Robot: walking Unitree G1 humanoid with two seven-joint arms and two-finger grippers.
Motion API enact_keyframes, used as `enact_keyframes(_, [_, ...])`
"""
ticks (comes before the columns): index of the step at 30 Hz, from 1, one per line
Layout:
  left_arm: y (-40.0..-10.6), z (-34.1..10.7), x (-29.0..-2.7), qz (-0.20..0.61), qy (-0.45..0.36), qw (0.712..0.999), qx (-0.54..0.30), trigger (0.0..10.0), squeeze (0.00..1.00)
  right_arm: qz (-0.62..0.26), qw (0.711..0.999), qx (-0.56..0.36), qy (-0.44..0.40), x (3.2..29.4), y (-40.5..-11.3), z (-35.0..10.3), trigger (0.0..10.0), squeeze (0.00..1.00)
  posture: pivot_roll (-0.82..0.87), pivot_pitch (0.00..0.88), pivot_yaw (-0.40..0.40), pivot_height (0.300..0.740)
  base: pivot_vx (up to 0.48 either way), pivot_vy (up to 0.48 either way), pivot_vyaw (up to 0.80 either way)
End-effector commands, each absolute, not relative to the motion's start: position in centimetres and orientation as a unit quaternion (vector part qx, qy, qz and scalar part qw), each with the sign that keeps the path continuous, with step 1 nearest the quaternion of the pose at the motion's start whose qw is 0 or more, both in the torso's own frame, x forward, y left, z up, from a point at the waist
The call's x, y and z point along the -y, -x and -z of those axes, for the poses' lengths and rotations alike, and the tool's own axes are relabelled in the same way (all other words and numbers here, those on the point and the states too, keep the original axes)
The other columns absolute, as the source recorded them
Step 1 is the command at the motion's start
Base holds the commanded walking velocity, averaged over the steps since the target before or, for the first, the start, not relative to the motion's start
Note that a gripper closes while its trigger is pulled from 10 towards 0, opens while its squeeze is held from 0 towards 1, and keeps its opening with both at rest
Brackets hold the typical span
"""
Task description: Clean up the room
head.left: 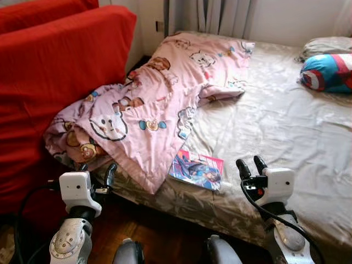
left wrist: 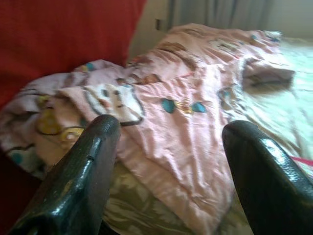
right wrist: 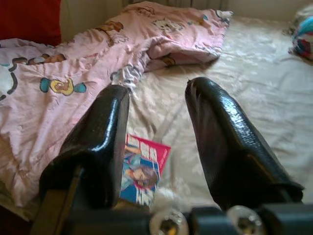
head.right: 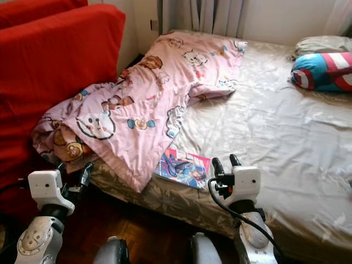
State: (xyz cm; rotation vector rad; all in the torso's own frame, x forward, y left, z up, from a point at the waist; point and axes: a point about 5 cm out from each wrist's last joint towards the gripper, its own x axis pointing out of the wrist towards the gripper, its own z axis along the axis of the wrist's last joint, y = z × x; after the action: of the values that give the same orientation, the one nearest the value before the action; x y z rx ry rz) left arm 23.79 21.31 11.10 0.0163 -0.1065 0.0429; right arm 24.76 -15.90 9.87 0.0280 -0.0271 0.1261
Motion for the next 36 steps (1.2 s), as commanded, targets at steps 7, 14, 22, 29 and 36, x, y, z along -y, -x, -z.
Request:
enact_keyframes(7, [-23.1,-9.2,-21.7,-0.028,-0.004,0.999,0.016,10.0,0.00,-0.054,0.998,-0.018,-0.029,16.5,-24.7,-8.1,10.0,0.00,-0.12,0.166,-0.011,0.630,0.000,0.000,0.00])
enact_keyframes(14, [-23.0,-8.3,-22.1,-0.035,-0.005,0.999,0.000,10.0,0.00,-0.044,0.998,-0.033,-0.032,17.1,-24.6,-7.3,10.0,0.00,-0.12,0.166,-0.013,0.630,0.000,0.000,0.00])
enact_keyframes(22, [-23.2,-8.1,-21.4,-0.026,0.008,1.000,0.003,10.0,0.00,-0.045,0.997,-0.040,-0.039,16.9,-24.5,-6.7,10.0,0.00,-0.12,0.169,-0.016,0.630,0.099,0.000,0.00])
enact_keyframes(29, [-23.3,-8.2,-21.2,-0.020,0.015,1.000,0.007,10.0,0.00,-0.046,0.997,-0.045,-0.042,16.9,-24.5,-6.3,10.0,0.00,-0.12,0.171,-0.015,0.630,0.322,0.000,0.00])
enact_keyframes(36, [-23.4,-8.2,-21.1,-0.019,0.017,1.000,0.009,10.0,0.00,-0.048,0.997,-0.046,-0.045,16.8,-24.6,-6.2,10.0,0.00,-0.12,0.168,-0.014,0.630,0.338,0.000,0.00])
